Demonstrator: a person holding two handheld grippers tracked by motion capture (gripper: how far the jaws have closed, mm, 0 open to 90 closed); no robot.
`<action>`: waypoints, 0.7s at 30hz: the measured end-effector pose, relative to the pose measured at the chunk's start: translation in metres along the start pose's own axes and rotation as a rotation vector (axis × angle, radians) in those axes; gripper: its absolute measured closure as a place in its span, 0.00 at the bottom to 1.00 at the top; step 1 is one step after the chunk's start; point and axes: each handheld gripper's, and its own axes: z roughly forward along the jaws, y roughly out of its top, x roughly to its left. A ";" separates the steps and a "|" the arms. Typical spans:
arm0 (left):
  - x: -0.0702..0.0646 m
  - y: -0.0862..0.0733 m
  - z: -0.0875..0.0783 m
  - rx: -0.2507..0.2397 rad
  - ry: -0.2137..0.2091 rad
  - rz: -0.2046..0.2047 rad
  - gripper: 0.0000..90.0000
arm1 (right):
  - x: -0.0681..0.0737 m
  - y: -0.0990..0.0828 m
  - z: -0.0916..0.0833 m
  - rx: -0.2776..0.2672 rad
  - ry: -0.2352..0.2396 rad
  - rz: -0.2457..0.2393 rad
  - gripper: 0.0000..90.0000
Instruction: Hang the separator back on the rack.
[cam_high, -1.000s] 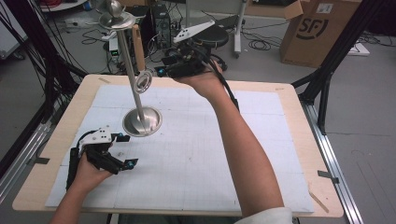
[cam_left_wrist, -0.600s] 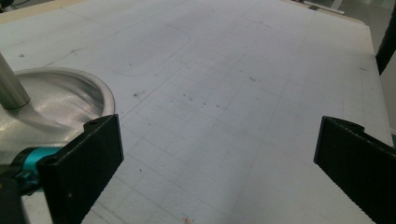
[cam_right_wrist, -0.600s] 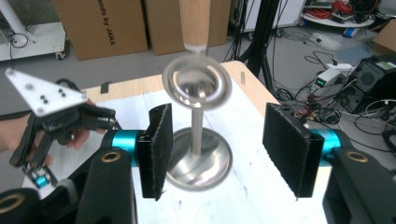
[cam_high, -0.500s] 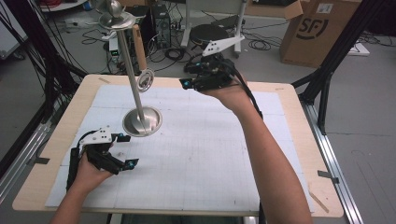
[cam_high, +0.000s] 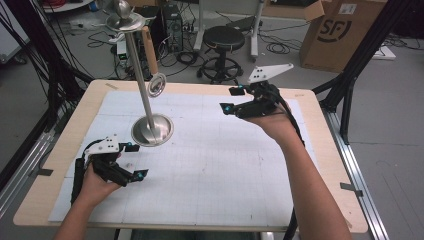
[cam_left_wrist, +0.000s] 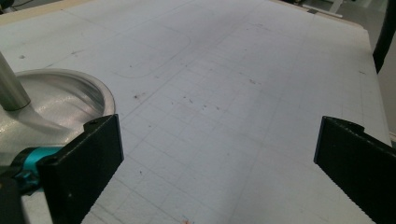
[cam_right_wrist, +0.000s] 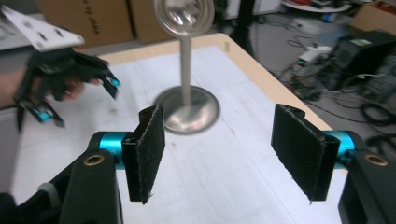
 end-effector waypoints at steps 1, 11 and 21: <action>0.000 0.000 0.000 -0.001 -0.001 0.000 0.02 | 0.000 -0.004 -0.002 -0.001 0.005 0.012 0.37; 0.000 0.000 0.000 -0.009 -0.007 -0.003 0.02 | -0.001 -0.046 -0.017 -0.020 -0.017 0.072 0.34; 0.000 0.000 0.001 -0.006 -0.005 -0.006 0.02 | 0.007 -0.096 -0.025 -0.029 -0.044 0.134 0.33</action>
